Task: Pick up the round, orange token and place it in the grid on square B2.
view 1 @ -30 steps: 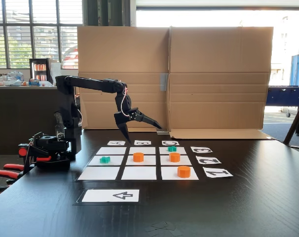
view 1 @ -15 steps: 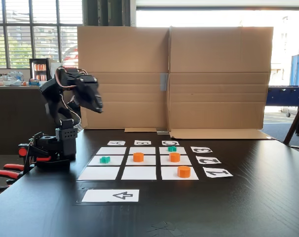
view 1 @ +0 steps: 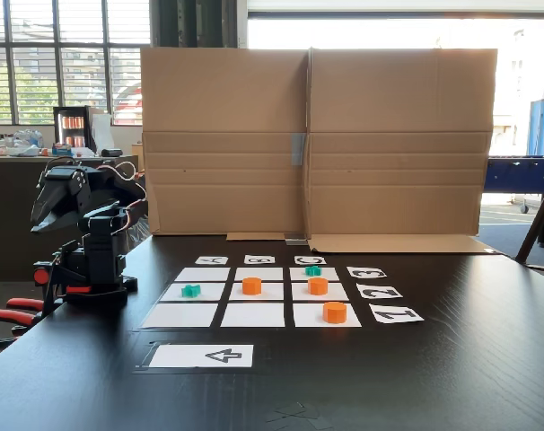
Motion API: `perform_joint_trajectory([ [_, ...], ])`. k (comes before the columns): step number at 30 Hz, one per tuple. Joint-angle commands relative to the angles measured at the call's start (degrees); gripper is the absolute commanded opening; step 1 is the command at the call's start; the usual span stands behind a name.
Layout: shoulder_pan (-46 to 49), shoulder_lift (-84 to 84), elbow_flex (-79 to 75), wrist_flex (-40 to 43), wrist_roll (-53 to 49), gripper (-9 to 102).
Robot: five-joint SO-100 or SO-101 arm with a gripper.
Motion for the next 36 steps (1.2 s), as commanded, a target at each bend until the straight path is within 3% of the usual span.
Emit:
perform_joint_trajectory([
  [1,1.9,5.4,3.6,2.2,-1.1,-1],
  [36,2.2,5.5,8.8,1.5,-2.1,0],
])
